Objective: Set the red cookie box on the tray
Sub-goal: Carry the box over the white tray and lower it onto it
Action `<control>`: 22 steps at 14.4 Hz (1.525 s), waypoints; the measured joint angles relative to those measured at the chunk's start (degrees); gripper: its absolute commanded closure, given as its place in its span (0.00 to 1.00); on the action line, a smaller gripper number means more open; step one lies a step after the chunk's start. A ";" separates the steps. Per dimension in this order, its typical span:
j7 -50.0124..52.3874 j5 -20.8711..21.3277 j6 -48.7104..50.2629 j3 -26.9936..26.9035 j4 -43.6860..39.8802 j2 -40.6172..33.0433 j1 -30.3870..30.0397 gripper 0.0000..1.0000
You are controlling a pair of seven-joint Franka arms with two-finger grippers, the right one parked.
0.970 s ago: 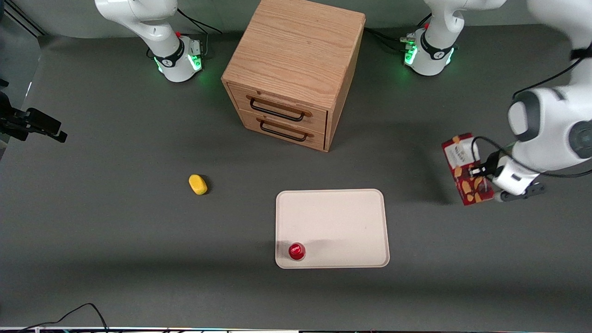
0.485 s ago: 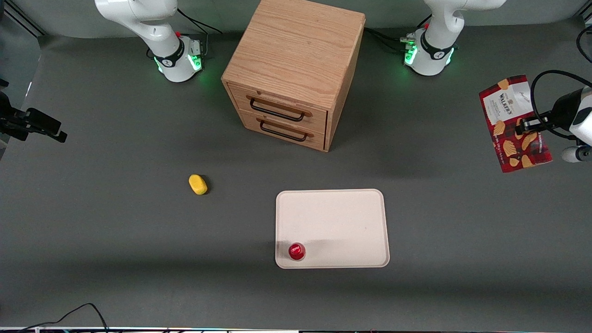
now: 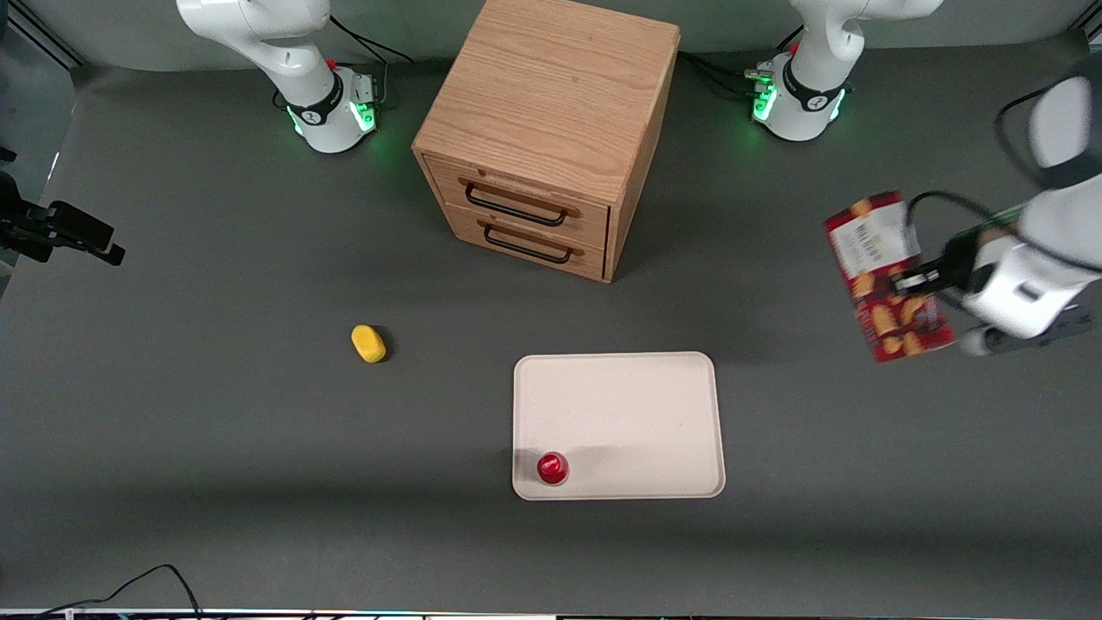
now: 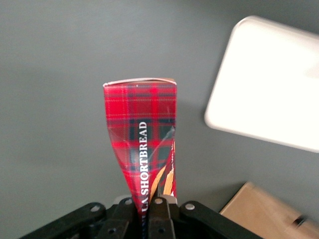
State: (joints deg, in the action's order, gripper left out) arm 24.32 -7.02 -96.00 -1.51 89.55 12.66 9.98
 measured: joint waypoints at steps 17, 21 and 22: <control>23.80 14.26 -40.57 10.29 -0.93 27.13 7.08 1.00; 24.12 14.44 -42.64 10.24 -0.89 28.24 7.09 0.77; 24.14 14.44 -42.66 10.24 -0.88 28.25 7.09 0.45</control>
State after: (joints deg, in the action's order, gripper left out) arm 48.45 7.43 -138.66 8.72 88.67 40.91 17.07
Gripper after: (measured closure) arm 0.947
